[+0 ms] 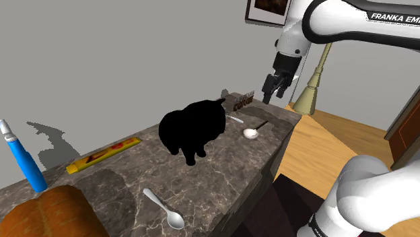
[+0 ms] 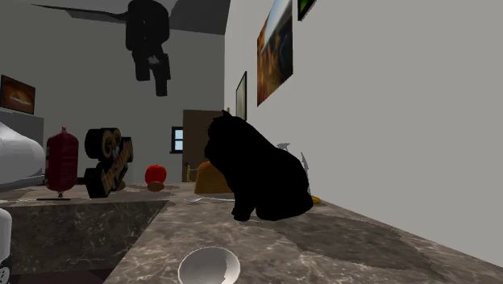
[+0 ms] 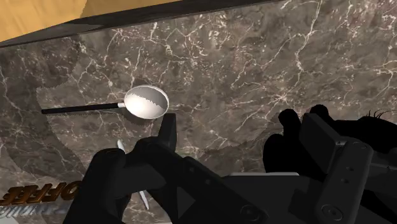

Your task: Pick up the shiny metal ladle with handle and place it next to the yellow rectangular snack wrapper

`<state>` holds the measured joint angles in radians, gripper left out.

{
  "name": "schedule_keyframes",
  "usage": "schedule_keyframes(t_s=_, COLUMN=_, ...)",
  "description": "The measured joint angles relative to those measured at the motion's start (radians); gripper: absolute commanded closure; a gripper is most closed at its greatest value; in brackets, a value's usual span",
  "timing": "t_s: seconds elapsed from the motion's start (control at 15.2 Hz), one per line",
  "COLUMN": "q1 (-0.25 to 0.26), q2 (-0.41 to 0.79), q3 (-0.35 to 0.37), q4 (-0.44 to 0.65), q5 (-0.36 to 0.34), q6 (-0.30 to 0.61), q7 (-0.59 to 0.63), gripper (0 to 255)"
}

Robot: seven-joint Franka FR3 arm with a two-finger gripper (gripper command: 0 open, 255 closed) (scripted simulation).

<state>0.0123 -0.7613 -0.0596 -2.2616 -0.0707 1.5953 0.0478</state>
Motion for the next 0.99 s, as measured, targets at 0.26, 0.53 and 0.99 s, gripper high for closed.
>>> schedule_keyframes(t_s=0.26, q1=-0.032, q2=0.045, q3=-0.003, q4=-0.023, q5=0.000, q6=0.070, q7=0.065, gripper=0)
schedule_keyframes(t_s=0.53, q1=-0.088, q2=0.129, q3=-0.003, q4=-0.049, q5=0.001, q6=0.189, q7=0.194, gripper=0)
schedule_keyframes(t_s=0.99, q1=-0.186, q2=0.291, q3=-0.015, q4=-0.084, q5=-0.002, q6=0.399, q7=0.422, gripper=0)
